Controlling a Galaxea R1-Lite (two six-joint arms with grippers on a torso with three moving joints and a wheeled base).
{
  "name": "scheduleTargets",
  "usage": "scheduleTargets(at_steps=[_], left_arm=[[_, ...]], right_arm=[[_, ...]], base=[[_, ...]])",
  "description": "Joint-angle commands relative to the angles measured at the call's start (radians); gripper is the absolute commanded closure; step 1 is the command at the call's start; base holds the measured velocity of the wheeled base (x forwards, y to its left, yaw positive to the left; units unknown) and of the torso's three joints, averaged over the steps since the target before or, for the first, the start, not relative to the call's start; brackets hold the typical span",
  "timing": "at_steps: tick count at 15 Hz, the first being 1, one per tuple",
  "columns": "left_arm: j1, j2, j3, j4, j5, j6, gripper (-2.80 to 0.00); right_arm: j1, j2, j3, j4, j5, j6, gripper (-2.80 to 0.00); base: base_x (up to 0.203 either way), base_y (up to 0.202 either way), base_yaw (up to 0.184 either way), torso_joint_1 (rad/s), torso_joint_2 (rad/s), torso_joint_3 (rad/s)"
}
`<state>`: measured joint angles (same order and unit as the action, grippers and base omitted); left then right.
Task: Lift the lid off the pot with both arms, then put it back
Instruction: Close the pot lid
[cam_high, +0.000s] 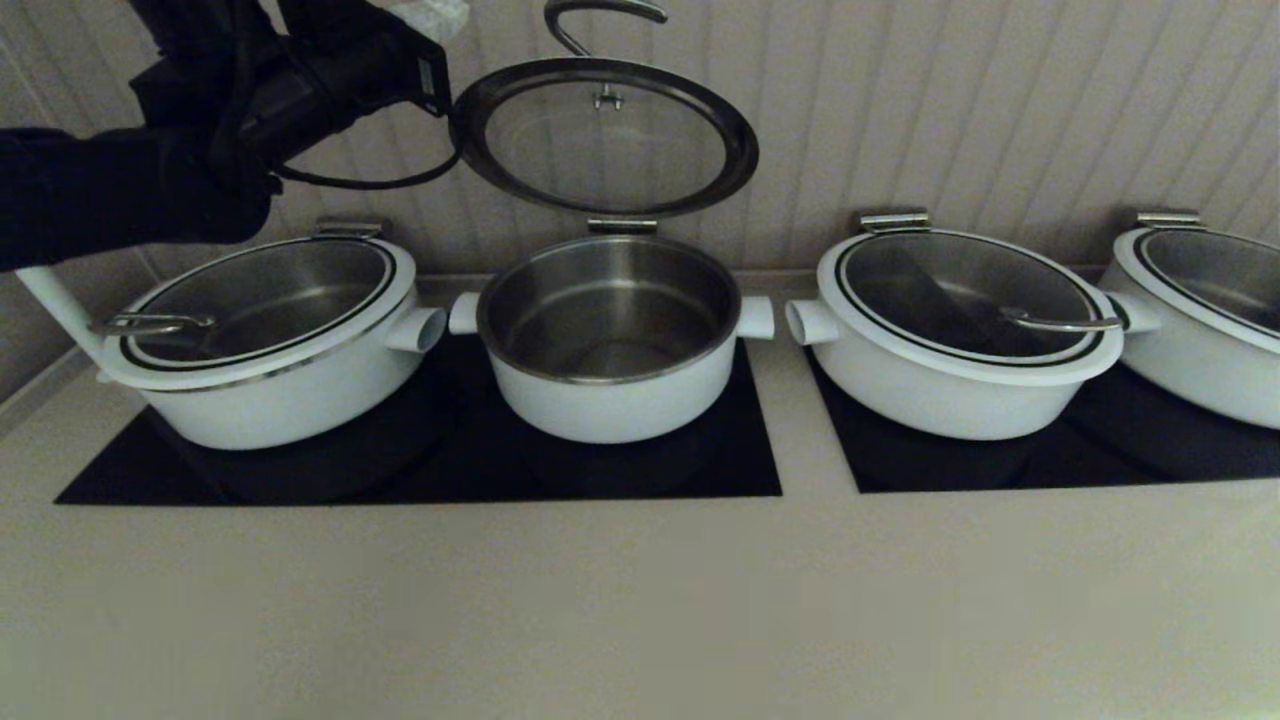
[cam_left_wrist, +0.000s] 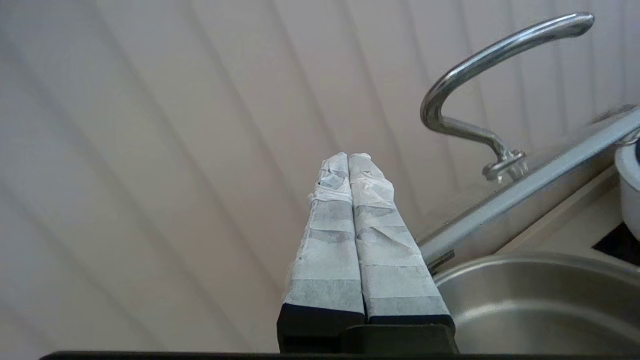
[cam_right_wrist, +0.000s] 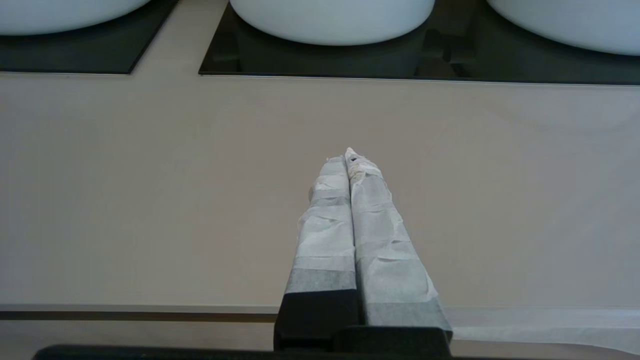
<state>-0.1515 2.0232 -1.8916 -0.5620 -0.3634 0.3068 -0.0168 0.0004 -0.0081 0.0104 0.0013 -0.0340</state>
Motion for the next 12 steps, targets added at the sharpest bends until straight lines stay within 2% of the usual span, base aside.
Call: scheduleTargets(at_steps=[1,12], left_arm=[[-0.003,0.048,-0.038,0.002,-0.02,0.002,0.0],[-0.035,0.054,-0.034,0.019,-0.025,0.002,0.0]], right_arm=[[0.0,0.0,0.0,-0.001,0.0,-0.001,0.0],[0.0,0.0,0.0,-0.001,0.0,-0.001,0.0]], base=[[0.0,0.0,0.0,0.0,0.0,0.0],[0.0,0.0,0.0,0.0,0.0,0.0]])
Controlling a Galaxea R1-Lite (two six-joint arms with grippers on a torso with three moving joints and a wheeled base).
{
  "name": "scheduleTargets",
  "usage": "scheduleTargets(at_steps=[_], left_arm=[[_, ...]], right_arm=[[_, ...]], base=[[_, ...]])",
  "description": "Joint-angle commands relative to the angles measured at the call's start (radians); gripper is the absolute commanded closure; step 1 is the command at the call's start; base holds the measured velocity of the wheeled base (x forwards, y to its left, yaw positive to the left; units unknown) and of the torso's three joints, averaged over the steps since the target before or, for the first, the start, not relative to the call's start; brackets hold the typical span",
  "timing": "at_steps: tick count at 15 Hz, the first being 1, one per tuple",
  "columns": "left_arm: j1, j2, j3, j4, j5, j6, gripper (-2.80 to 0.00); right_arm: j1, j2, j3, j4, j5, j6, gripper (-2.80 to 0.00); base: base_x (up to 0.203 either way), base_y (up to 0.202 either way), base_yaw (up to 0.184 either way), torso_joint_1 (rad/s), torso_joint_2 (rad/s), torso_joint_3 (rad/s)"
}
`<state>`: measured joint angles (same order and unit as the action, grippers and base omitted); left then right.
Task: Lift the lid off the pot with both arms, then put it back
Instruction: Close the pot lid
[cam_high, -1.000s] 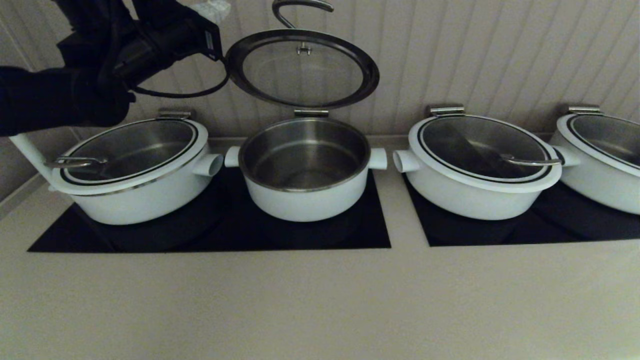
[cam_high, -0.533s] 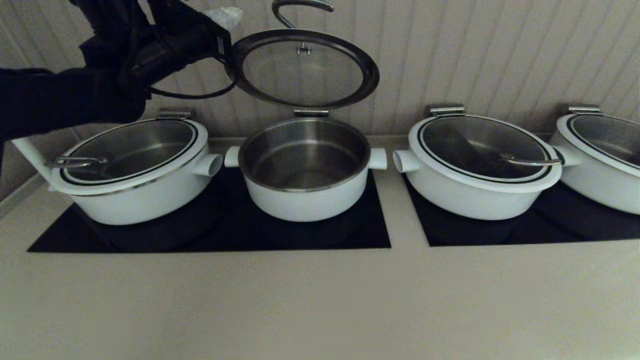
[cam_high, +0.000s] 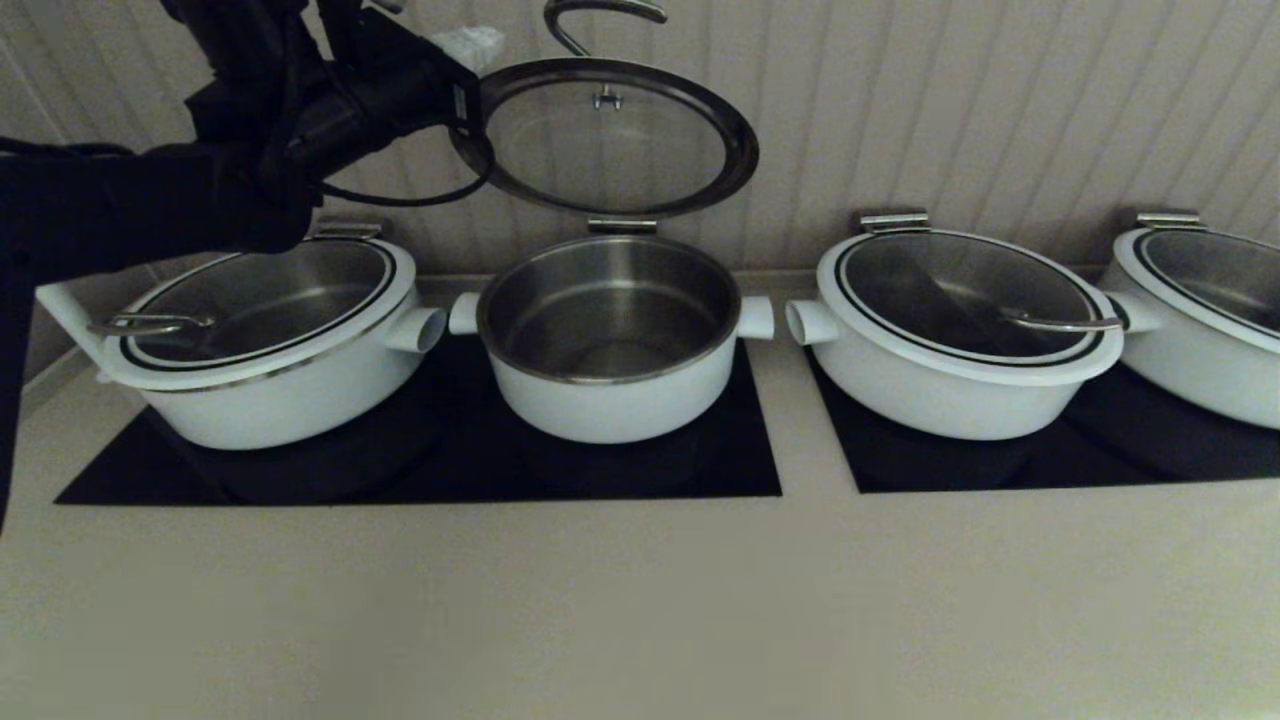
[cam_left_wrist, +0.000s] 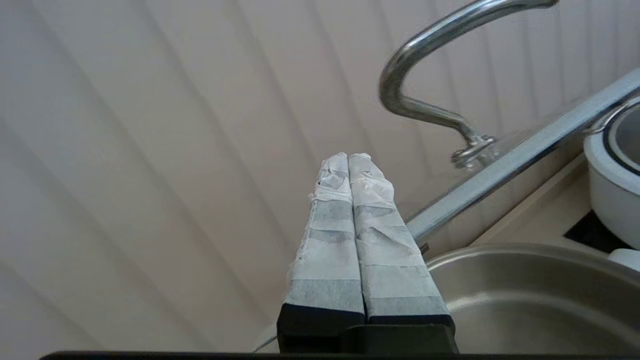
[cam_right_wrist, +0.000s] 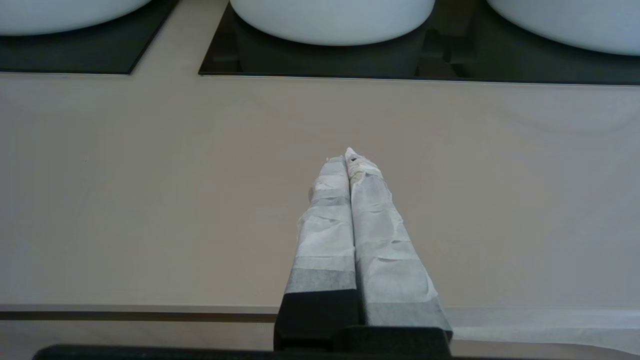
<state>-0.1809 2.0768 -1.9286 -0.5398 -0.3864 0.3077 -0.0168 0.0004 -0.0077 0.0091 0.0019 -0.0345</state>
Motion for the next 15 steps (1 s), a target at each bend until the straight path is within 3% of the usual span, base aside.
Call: scheduleTargets(at_steps=[1,9,15], left_arm=[[-0.008,-0.003,0.004,-0.003,-0.002,0.001,0.0],[-0.015,-0.011,0.016,0.024,-0.004,0.002,0.0],[-0.023,-0.052,0.103,0.022,-0.035,0.002,0.0]], right_arm=[[0.0,0.0,0.0,0.0,0.0,-0.001,0.0],[0.0,0.0,0.002,-0.001,0.0,-0.001,0.0],[0.0,0.001,0.002,-0.001,0.0,-0.001,0.0]], base=[[0.0,0.0,0.0,0.0,0.0,0.0],[0.0,0.0,0.0,0.0,0.0,0.0],[0.0,0.0,0.0,0.0,0.0,0.0]])
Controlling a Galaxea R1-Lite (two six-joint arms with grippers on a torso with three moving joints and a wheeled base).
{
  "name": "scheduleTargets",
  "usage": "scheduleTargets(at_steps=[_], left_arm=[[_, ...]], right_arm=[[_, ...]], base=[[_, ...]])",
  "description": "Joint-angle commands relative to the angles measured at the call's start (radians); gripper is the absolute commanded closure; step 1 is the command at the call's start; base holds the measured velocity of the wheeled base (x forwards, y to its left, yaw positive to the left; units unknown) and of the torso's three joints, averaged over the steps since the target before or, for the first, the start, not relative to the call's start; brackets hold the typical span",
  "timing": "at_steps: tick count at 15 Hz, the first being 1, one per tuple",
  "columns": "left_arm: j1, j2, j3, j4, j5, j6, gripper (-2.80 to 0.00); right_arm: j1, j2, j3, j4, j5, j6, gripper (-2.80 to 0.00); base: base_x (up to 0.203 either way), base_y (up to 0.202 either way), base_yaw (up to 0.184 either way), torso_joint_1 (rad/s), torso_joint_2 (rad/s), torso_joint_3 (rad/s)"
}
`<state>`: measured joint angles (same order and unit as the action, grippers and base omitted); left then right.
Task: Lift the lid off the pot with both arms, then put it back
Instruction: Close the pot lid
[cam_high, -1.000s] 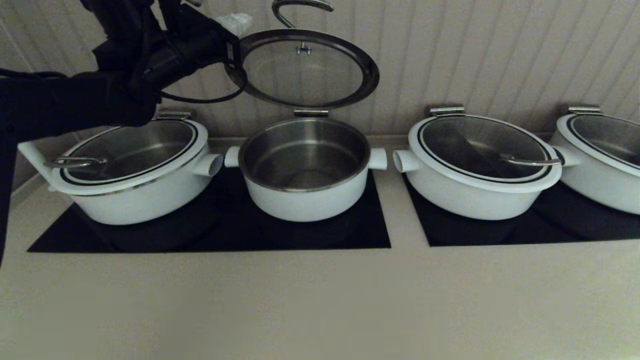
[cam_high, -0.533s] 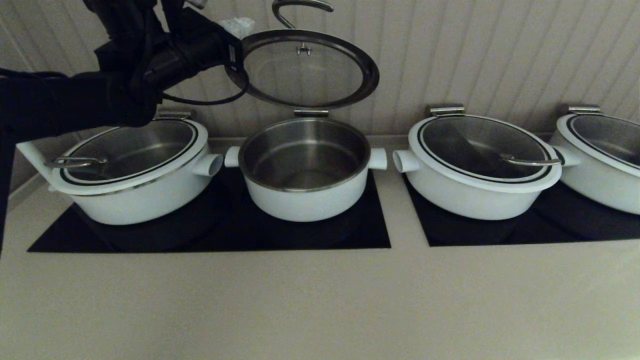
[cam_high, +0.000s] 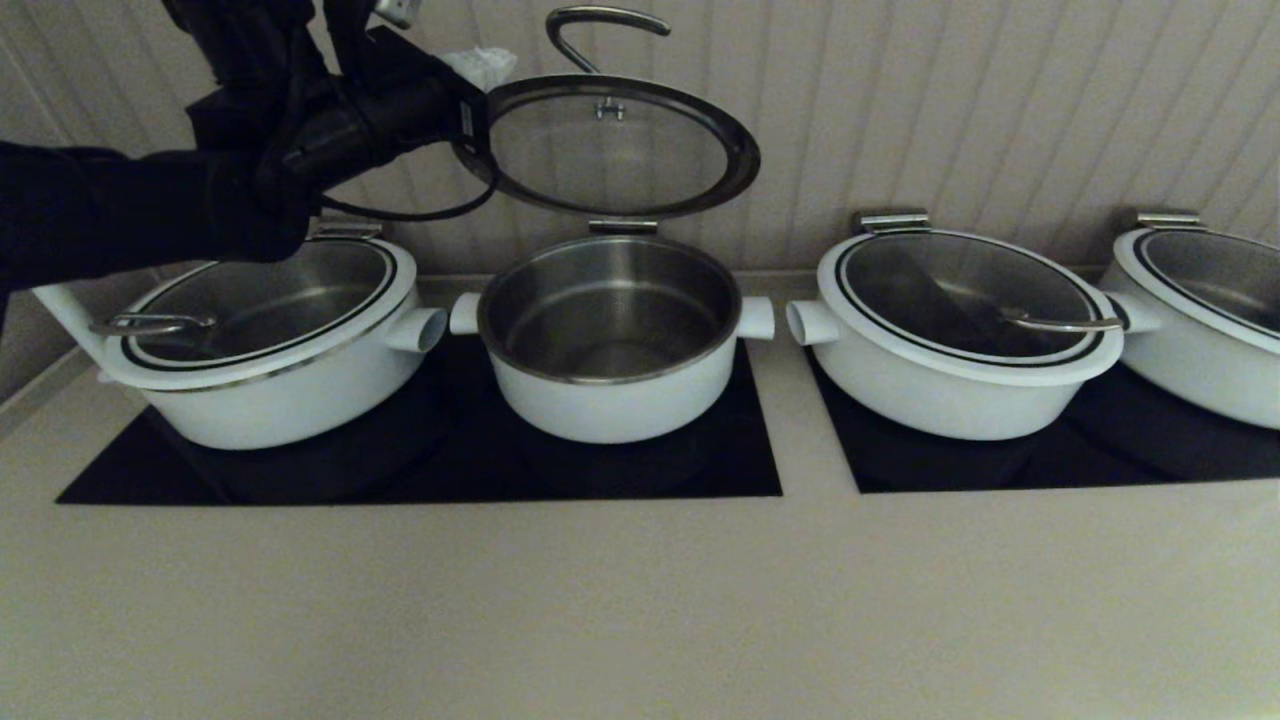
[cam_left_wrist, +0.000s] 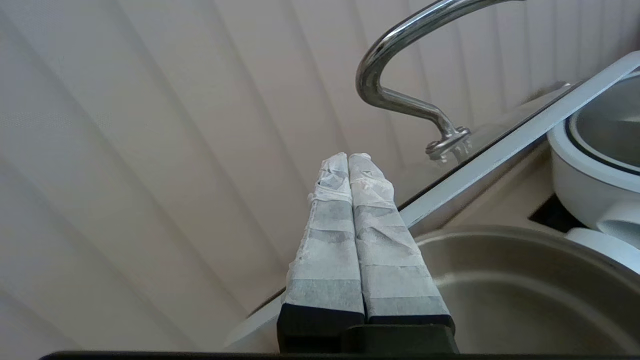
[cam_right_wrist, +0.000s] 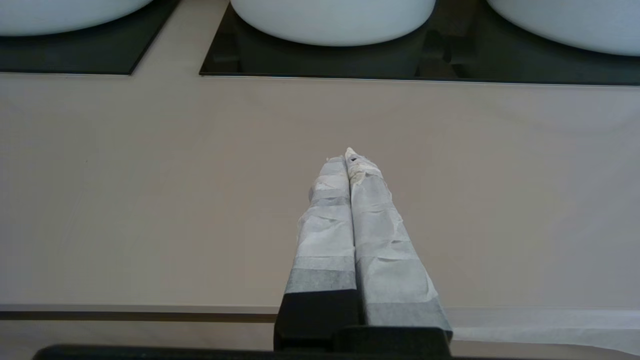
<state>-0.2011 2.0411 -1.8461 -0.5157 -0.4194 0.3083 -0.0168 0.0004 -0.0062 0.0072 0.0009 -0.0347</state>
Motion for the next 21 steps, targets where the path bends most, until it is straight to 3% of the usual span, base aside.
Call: scheduleTargets(at_steps=[1,13,21], left_arm=[[-0.004,-0.024,0.037,-0.004,-0.002,0.002,0.0],[-0.031,-0.15,0.277,-0.018,-0.006,0.005,0.0],[-0.034,-0.206,0.375,-0.019,-0.006,0.016,0.0]], right_arm=[[0.0,0.0,0.0,0.0,0.001,-0.001,0.0],[0.0,0.0,0.0,0.0,0.001,-0.001,0.0],[0.0,0.0,0.0,0.0,0.001,-0.001,0.0]], base=[[0.0,0.0,0.0,0.0,0.0,0.0],[0.0,0.0,0.0,0.0,0.0,0.0],[0.0,0.0,0.0,0.0,0.0,0.0]])
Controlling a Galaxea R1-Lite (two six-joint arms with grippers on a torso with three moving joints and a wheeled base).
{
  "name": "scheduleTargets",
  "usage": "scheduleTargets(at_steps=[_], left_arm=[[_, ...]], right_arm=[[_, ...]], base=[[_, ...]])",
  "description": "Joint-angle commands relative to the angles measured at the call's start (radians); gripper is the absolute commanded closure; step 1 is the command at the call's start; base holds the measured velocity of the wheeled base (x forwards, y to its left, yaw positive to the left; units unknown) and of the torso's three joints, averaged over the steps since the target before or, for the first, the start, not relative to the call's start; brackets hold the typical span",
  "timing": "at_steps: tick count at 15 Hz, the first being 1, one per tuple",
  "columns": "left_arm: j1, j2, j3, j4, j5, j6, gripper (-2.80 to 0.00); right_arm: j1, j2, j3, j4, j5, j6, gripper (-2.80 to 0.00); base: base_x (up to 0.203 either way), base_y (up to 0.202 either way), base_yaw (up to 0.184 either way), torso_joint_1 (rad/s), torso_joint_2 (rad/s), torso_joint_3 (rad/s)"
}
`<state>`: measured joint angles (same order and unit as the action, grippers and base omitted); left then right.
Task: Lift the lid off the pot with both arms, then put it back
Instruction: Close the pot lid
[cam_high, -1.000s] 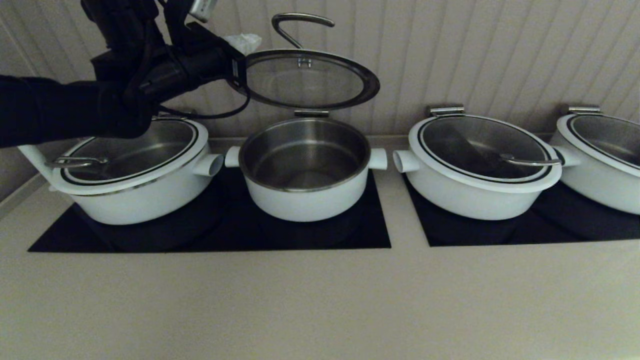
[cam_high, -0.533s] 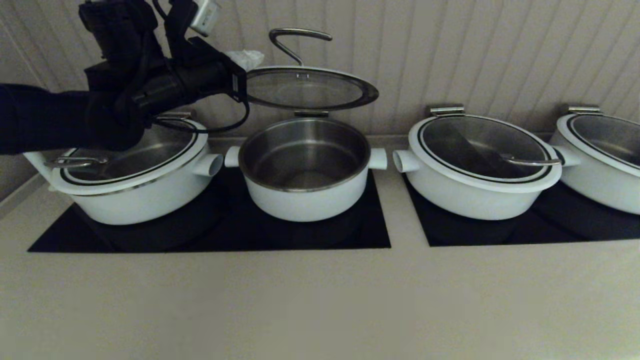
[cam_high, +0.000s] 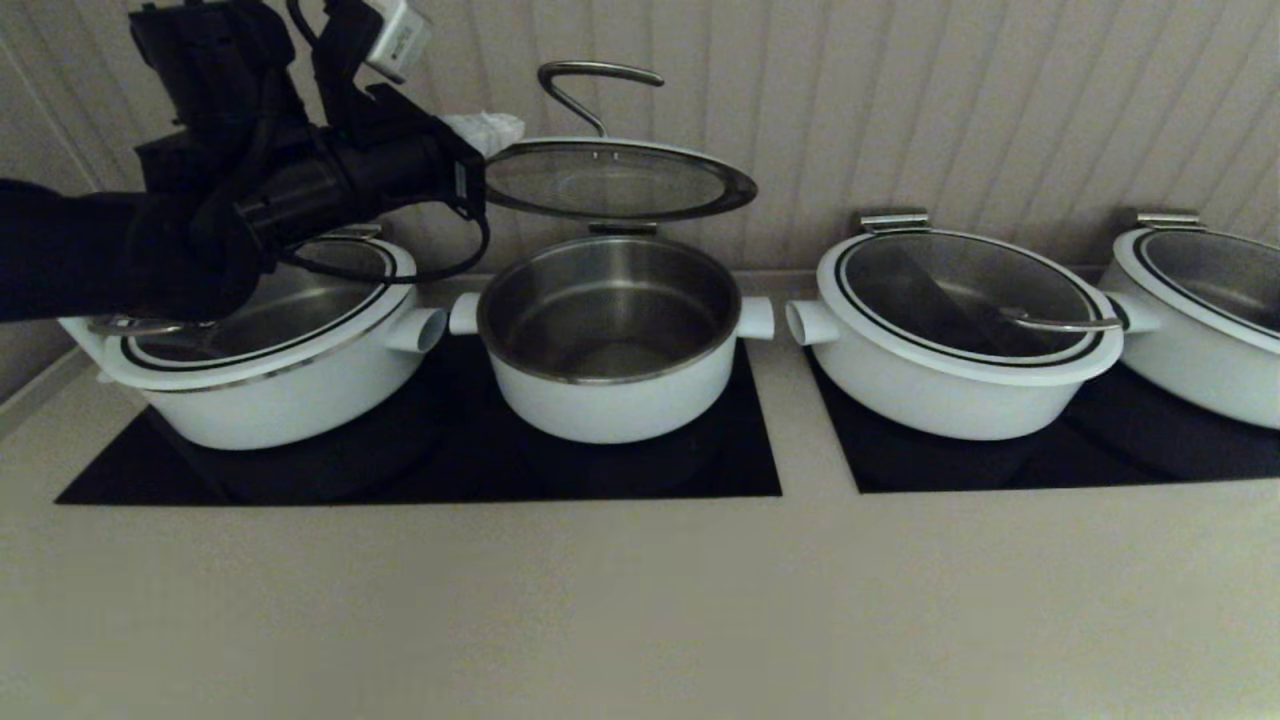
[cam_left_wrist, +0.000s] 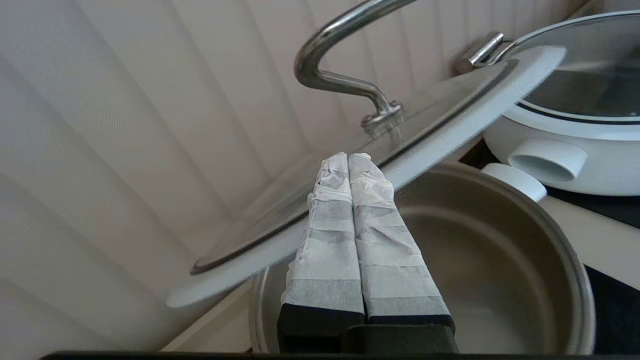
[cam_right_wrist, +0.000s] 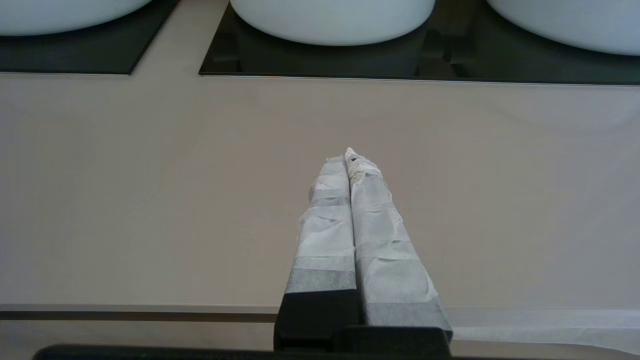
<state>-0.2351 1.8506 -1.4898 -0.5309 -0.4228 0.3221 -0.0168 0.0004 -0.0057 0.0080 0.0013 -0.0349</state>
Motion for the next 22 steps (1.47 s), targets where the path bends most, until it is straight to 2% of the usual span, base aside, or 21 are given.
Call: scheduleTargets(at_steps=[1,4,22], left_arm=[[-0.002,-0.02,0.031,-0.009,-0.002,0.002,0.0],[-0.005,-0.021,0.082,-0.073,-0.002,0.002,0.0],[-0.026,-0.094,0.284,-0.113,0.001,0.021,0.0]], right_arm=[[0.0,0.0,0.0,0.0,0.0,0.0,0.0],[0.0,0.0,0.0,0.0,0.0,0.0,0.0],[0.0,0.0,-0.001,0.001,0.001,0.0,0.0]], base=[[0.0,0.0,0.0,0.0,0.0,0.0],[0.0,0.0,0.0,0.0,0.0,0.0],[0.0,0.0,0.0,0.0,0.0,0.0]])
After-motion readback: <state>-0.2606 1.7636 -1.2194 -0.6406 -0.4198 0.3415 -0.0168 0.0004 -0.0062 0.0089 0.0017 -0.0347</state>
